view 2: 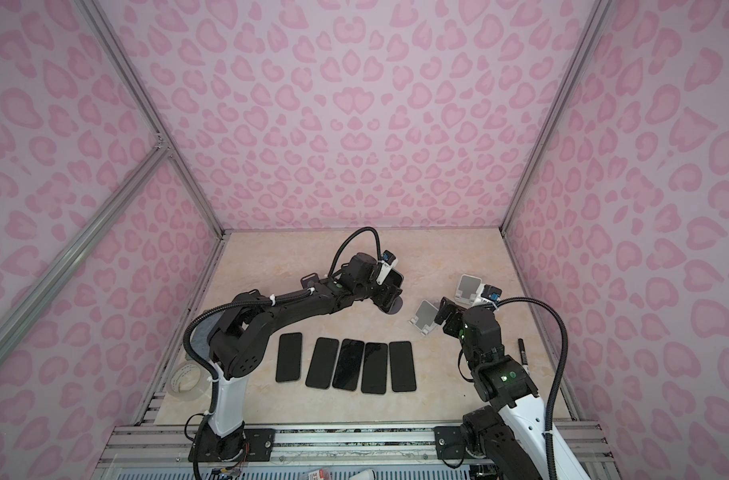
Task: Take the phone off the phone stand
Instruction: 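Close the left gripper on the phone on the dark stand, then lift the phone off the stand and carry it toward the robot with left gripper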
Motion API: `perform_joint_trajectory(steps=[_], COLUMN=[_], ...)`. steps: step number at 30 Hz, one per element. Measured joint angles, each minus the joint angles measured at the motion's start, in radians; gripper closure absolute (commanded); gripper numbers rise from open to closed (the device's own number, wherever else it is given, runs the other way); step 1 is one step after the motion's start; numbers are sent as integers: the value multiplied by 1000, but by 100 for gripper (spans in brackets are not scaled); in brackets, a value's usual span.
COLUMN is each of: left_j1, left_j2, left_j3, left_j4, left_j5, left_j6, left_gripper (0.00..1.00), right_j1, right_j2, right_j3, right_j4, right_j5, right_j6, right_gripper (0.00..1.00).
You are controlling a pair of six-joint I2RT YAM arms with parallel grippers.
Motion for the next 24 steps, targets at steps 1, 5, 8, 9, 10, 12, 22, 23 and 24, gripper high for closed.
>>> perform_joint_trajectory(steps=[1,5,8,9,10,12,22,23,24], left_j1=[0,0,0,0,0,-1,-12,-17,-23], left_j2=[-5,-20,-29,-32,-39,-53,-117,-126,-138], left_j3=[-3,-11,-15,-17,-18,-22,-26,-26,-26], left_j4=[-1,-18,-29,-32,-35,-39,-45,-49,-56], left_j5=[3,11,20,20,21,21,1,-7,-16], left_j6=[0,0,0,-1,-1,-2,-5,-6,-15], left_gripper=[29,34,34,35,35,35,37,37,37], right_j1=[-2,-3,-3,-3,-3,-5,-8,-8,-9], right_j2=[0,1,5,7,8,8,18,19,20], right_j3=[3,11,11,11,11,11,13,16,23], right_j4=[-3,-10,-10,-10,-10,-9,-10,-10,-11], right_j5=[3,7,7,7,6,6,4,4,4], right_j6=[-5,-13,-15,-15,-15,-16,-16,-16,-16], right_gripper=[3,3,3,3,3,3,4,4,4])
